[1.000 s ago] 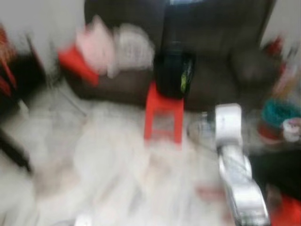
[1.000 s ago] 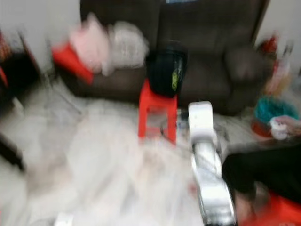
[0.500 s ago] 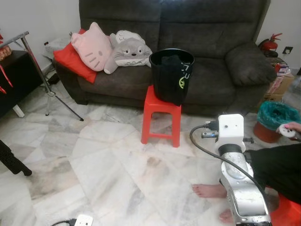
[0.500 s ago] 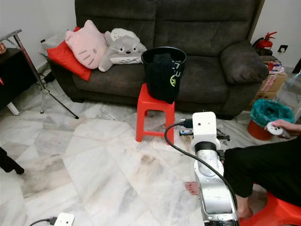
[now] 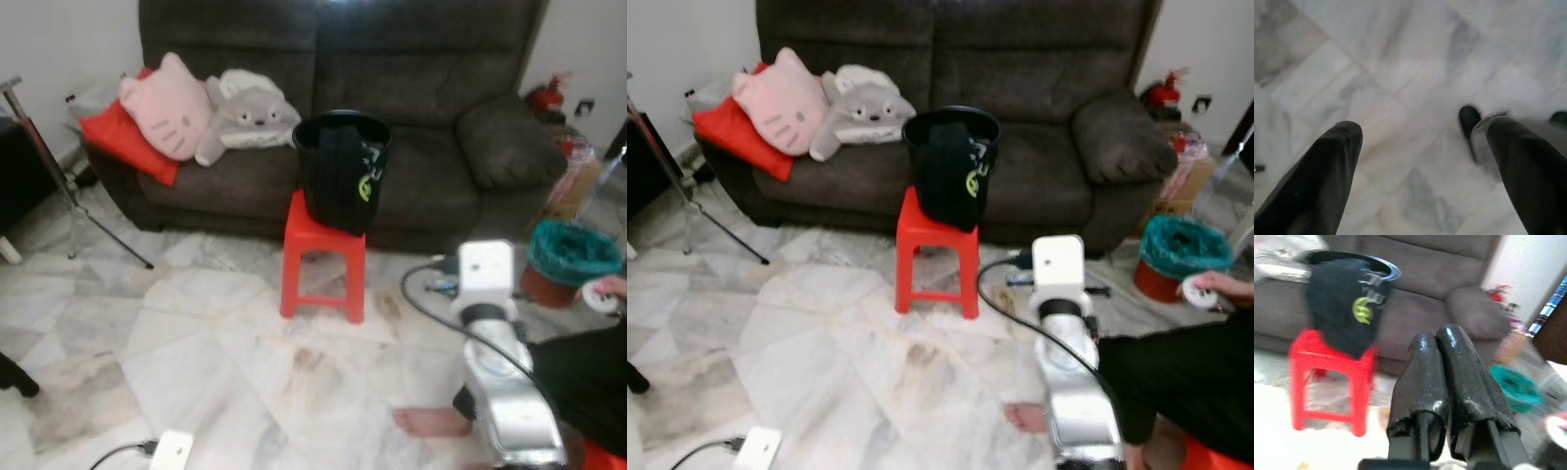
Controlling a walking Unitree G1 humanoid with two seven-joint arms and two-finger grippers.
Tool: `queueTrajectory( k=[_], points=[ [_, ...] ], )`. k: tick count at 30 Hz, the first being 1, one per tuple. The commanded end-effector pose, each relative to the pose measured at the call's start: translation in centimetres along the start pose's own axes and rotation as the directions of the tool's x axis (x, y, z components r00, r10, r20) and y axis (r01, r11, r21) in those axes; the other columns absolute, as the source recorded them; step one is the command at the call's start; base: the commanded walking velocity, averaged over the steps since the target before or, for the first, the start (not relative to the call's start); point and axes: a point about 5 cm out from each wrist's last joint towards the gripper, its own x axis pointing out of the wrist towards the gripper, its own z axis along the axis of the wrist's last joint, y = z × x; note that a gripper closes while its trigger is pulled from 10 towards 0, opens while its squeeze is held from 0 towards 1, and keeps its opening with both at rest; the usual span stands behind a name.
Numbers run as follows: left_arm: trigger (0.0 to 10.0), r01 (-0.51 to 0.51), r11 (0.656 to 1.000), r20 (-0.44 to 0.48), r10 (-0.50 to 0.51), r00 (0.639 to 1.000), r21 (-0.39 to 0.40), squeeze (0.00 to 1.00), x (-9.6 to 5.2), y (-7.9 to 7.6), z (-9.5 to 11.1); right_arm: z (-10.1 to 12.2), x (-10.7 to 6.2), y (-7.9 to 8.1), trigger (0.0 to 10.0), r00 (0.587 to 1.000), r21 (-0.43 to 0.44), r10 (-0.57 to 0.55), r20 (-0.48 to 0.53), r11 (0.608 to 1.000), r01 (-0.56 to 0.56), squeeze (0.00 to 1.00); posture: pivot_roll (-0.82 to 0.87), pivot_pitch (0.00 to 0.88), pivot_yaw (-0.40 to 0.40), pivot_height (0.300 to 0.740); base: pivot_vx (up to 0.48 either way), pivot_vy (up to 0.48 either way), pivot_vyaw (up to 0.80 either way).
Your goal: Hang hanger
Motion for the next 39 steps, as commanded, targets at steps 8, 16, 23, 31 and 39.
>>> queueTrajectory(
  k=[8,16,23,31,39],
  points=[
    [10.0,0.009,1.000,-0.061,-0.010,0.998,-0.012,0.00,-0.8,-0.8,-3.3,-1.0,0.0,-0.6,10.0,1.000,-0.021,-0.008,-0.016,1.000,0.008,0.00,-0.13,0.000,0.032,0.740,0.315,0.000,0.00],
    [10.0,0.006,1.000,-0.063,-0.006,0.998,-0.012,0.00,-0.9,-0.7,-3.4,-1.5,0.0,-1.0,10.0,0.999,-0.017,-0.015,-0.036,1.000,0.014,0.00,-0.13,0.000,0.033,0.740,0.315,0.000,0.00],
    [10.0,0.016,1.000,-0.054,-0.016,0.998,-0.011,0.00,-0.6,-1.8,-2.9,-1.2,0.2,-0.8,10.0,1.000,-0.033,0.010,-0.011,0.999,-0.010,0.00,-0.13,0.000,0.031,0.740,0.315,0.000,0.00],
    [10.0,0.019,1.000,-0.051,-0.020,0.999,-0.011,0.00,-0.6,-2.2,-2.7,-1.5,0.2,-0.7,10.0,1.000,-0.028,0.004,-0.026,1.000,-0.005,0.00,-0.13,0.000,0.031,0.740,0.316,0.000,0.56],
    [10.0,0.018,1.000,-0.034,-0.018,0.999,-0.007,0.00,-0.3,-2.1,-1.9,-1.7,0.2,-0.9,10.0,1.000,-0.024,-0.003,-0.030,1.000,0.002,0.00,-0.13,0.000,0.033,0.740,0.315,0.000,0.00]
  ],
)
